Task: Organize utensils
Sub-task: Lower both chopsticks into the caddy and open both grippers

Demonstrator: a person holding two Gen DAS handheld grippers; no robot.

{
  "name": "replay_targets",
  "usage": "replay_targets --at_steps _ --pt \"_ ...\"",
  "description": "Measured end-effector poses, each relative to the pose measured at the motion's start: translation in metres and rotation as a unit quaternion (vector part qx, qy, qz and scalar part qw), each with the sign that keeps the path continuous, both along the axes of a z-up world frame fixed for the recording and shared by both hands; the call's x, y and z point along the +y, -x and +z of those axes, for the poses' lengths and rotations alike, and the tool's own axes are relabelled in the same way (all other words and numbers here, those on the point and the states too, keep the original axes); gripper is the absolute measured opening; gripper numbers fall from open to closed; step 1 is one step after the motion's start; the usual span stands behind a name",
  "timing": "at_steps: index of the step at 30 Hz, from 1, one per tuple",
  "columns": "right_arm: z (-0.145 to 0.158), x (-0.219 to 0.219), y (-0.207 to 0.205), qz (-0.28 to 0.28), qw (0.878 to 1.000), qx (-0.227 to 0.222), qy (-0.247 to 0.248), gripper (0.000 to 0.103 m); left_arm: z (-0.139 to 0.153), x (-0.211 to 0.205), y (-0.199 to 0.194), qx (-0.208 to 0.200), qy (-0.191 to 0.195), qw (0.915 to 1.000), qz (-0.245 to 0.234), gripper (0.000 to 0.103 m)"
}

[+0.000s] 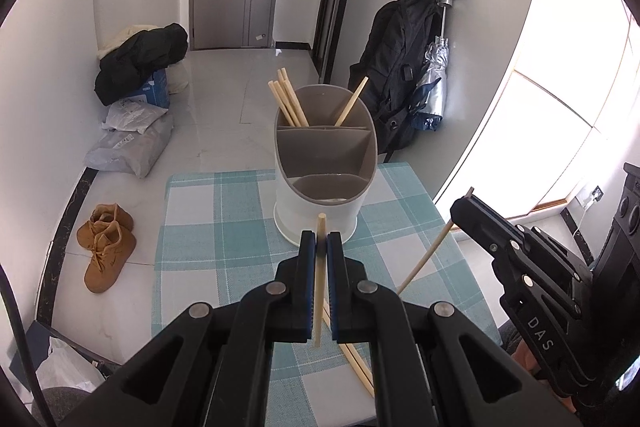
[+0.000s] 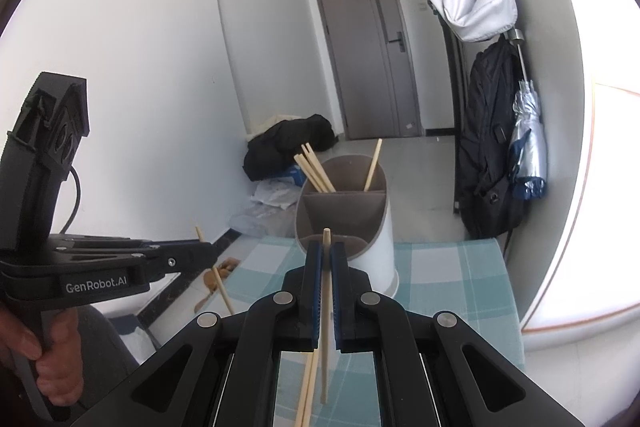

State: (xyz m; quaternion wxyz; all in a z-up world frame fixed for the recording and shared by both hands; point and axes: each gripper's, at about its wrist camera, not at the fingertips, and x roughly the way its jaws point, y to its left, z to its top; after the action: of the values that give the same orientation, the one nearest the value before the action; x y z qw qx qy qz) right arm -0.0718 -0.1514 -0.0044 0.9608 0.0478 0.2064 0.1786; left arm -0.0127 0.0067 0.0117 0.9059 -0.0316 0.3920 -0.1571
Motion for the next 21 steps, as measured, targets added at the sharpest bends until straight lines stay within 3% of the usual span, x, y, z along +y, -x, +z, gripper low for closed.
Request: replay_targets --at_steps 12,21 --pt "0.018 -0.008 -0.025 -0.005 1.0 0.007 -0.025 0.004 0.04 -0.01 -0.029 0.009 0.019 0.9997 -0.011 0.002" --pt "0.076 -0.016 -0.055 0.002 0.999 -0.022 -0.03 0.004 0.09 -0.015 -0.066 -0.008 0.047 0.9988 -0.01 0.002"
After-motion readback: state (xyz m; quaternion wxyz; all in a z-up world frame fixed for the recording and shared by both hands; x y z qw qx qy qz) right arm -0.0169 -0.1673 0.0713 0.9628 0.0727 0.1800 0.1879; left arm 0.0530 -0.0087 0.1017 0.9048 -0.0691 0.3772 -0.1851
